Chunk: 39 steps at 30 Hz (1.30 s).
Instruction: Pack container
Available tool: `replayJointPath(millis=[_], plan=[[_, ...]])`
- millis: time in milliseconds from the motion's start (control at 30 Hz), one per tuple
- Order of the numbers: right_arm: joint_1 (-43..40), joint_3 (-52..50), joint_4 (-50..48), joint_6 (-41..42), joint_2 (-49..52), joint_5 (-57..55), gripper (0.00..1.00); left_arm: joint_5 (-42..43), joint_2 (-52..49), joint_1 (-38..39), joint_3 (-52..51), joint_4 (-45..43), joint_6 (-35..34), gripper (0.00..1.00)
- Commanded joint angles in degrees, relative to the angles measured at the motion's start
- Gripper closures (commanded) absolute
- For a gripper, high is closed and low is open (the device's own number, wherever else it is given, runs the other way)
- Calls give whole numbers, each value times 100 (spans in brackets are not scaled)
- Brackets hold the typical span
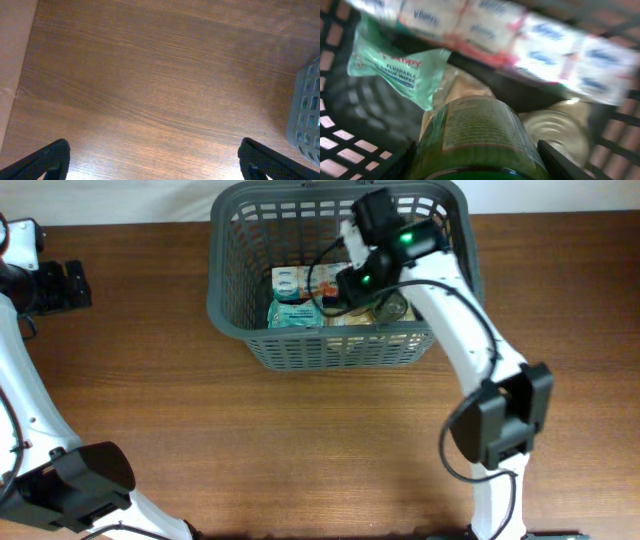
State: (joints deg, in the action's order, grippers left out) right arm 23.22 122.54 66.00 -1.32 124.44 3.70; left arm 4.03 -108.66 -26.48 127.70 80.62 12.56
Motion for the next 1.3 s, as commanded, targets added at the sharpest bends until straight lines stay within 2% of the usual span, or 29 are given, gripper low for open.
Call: replayJointPath(millis=[0, 33, 100, 167, 233, 267, 300, 433, 533, 767, 967, 1100, 1267], plan=[[151, 33, -70, 13, 151, 28, 38, 17, -33, -7, -37, 2, -55, 1], [151, 33, -94, 28, 153, 2, 33, 17, -33, -7, -37, 2, -55, 1], [131, 35, -149, 26, 151, -4, 32, 17, -33, -7, -37, 2, -55, 1], [103, 37, -157, 24, 90, -9, 24, 17, -33, -7, -37, 2, -55, 1], [72, 42, -151, 24, -24, -46, 20, 17, -33, -7, -37, 2, -55, 1], [46, 44, -151, 26, -114, -133, 15, 17, -33, -7, -37, 2, -55, 1], [13, 92, -116, 24, -289, -319, 6, 17, -33, -7, -37, 2, -55, 1], [-168, 535, -13, -24, -1032, -946, 5, 17, -33, -7, -37, 2, -55, 1], [-431, 973, -26, -20, -1622, -1392, 0, 17, -33, -7, -37, 2, -55, 1], [-1788, 1478, 7, -17, -2605, -1622, 1, 17, -33, -7, -37, 2, -55, 1], [-3458, 1191, 175, -13, -2553, -1390, 1, 17, -33, -7, -37, 2, -55, 1], [-3886, 997, 197, -15, -2422, -789, 1, 17, -33, -7, -37, 2, -55, 1], [-4013, 925, 433, -15, -2332, -713, 1, 17, -33, -7, -37, 2, -55, 1]])
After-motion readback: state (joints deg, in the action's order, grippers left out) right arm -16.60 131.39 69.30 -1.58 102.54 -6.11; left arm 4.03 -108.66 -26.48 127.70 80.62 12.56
